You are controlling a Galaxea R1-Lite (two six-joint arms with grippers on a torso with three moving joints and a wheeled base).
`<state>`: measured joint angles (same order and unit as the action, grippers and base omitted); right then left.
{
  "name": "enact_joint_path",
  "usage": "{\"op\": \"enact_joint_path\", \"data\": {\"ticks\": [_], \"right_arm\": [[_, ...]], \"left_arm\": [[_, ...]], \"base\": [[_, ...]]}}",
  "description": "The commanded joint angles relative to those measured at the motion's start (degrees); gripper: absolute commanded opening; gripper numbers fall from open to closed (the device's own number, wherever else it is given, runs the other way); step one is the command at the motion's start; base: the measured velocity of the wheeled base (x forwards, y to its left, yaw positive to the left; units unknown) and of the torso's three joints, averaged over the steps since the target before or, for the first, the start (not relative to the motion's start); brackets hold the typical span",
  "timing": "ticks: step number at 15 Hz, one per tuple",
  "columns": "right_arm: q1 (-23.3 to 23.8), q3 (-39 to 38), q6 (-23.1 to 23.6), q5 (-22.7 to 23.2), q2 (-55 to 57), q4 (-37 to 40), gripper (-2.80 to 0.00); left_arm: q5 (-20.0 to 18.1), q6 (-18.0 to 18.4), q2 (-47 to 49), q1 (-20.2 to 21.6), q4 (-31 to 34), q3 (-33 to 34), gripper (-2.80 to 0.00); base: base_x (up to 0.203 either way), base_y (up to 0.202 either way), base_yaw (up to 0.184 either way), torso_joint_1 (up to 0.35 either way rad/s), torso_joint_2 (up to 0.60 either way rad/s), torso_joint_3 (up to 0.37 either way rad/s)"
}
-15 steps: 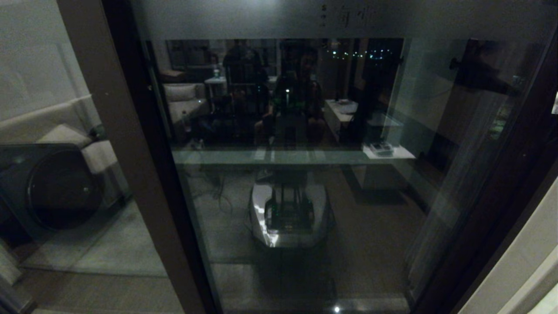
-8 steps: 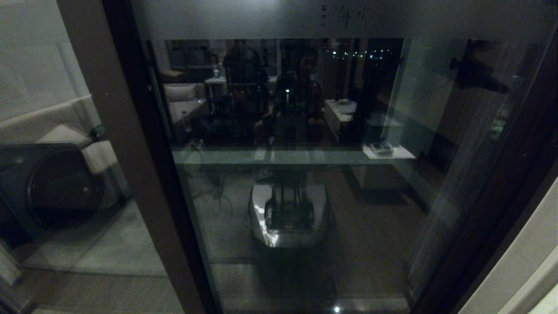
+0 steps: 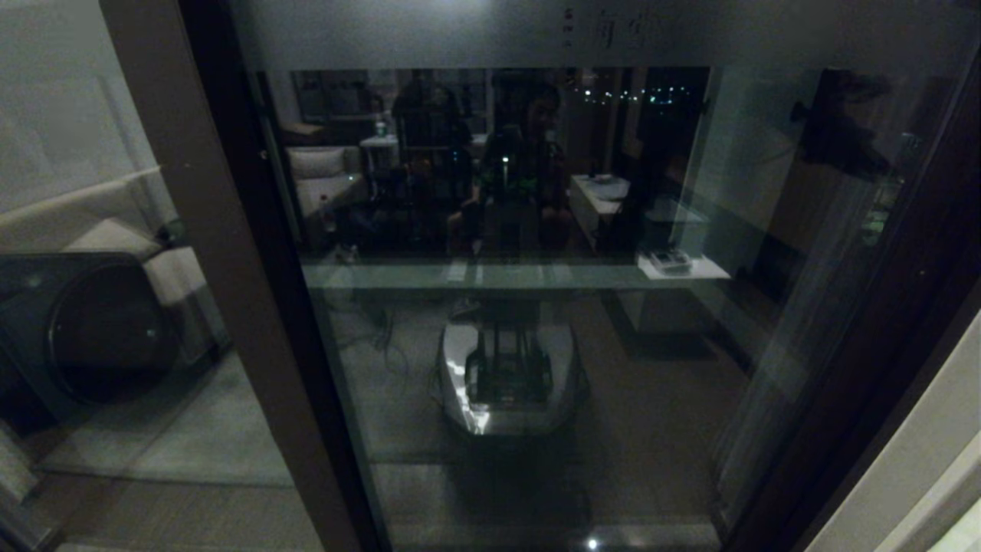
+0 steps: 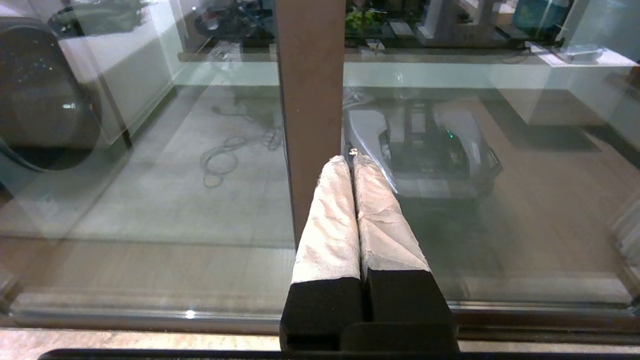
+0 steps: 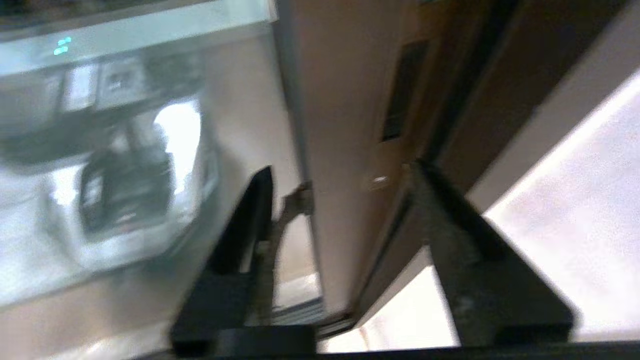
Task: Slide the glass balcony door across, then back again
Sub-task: Open the slid door
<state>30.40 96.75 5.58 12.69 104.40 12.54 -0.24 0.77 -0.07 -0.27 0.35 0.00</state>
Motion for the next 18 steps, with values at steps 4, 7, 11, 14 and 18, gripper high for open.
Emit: {"op": "enact_joint_path", "data": {"ticks": [4, 7, 11, 14, 18], "right_arm": [[1.4, 3.9, 0.0, 2.3, 4.7, 0.6, 0.0], [1.9, 6.5, 0.0, 4.0, 7.6, 0.6, 0.0], [2.0, 7.0, 0.0, 5.8, 8.4, 0.6, 0.0], [2.0, 7.5, 0.0, 7.3, 8.4, 0.7, 0.0], [1.7, 9.8, 0.0, 9.1, 8.6, 2.8, 0.0]], "left_arm": [[0.0, 0.0, 0.0, 0.0, 0.0, 0.0, -2.8], [0.0, 0.0, 0.0, 0.0, 0.0, 0.0, -2.8], [0.0, 0.0, 0.0, 0.0, 0.0, 0.0, -2.8], [0.0, 0.0, 0.0, 0.0, 0.0, 0.0, -2.8], [0.0, 0.0, 0.0, 0.0, 0.0, 0.0, -2.8]], "base": [[0.0, 0.0, 0.0, 0.0, 0.0, 0.0], [0.0, 0.0, 0.0, 0.0, 0.0, 0.0], [0.0, 0.0, 0.0, 0.0, 0.0, 0.0], [0.0, 0.0, 0.0, 0.0, 0.0, 0.0], [0.0, 0.0, 0.0, 0.0, 0.0, 0.0]]}}
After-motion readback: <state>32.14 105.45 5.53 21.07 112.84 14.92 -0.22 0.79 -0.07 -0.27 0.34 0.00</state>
